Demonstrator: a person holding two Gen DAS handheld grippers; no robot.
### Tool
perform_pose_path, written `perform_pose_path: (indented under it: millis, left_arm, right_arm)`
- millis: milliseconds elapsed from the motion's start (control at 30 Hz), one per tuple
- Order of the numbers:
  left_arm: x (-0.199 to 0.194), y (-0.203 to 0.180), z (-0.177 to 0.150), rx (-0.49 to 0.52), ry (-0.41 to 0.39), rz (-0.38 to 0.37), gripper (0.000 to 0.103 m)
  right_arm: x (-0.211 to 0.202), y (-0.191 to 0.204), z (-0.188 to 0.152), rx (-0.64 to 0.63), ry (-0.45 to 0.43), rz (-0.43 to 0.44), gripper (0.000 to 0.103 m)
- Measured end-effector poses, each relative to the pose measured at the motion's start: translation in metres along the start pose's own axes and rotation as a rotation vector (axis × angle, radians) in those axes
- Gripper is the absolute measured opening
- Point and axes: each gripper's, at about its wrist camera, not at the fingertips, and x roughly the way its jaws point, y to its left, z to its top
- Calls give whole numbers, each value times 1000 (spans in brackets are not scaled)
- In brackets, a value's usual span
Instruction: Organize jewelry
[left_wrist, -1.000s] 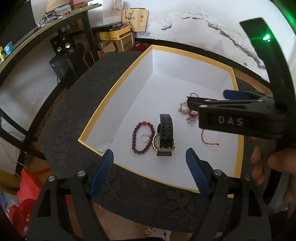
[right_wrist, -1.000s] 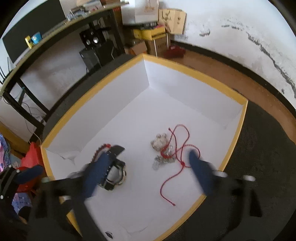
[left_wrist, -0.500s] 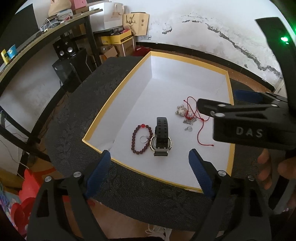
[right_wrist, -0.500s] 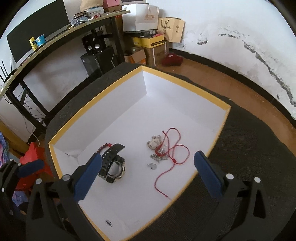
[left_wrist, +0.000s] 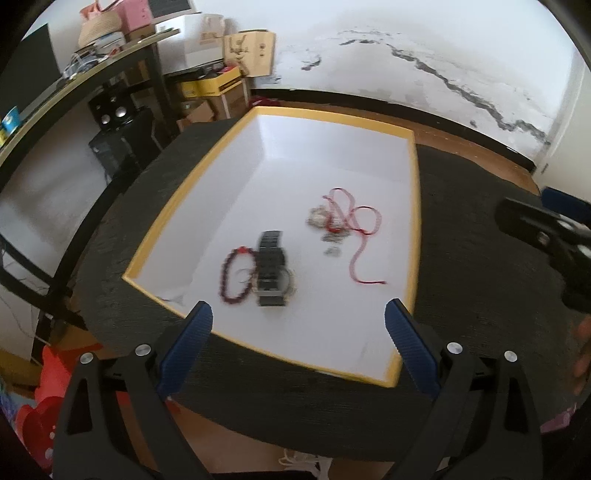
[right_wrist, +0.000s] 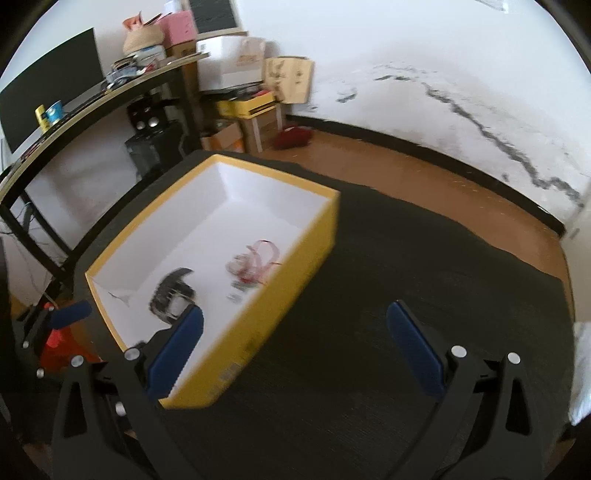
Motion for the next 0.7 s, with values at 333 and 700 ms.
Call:
perform_pose_path:
  millis: [333,700]
  left_arm:
    - [3,-86,-3,112,-28,-123,92]
    - [31,-180,-16,223,-34,-233,92]
  right_arm:
    - [-56,-90,-67,137,-40,-172,96]
    - [-56,-183,-144,306,29,-307,96]
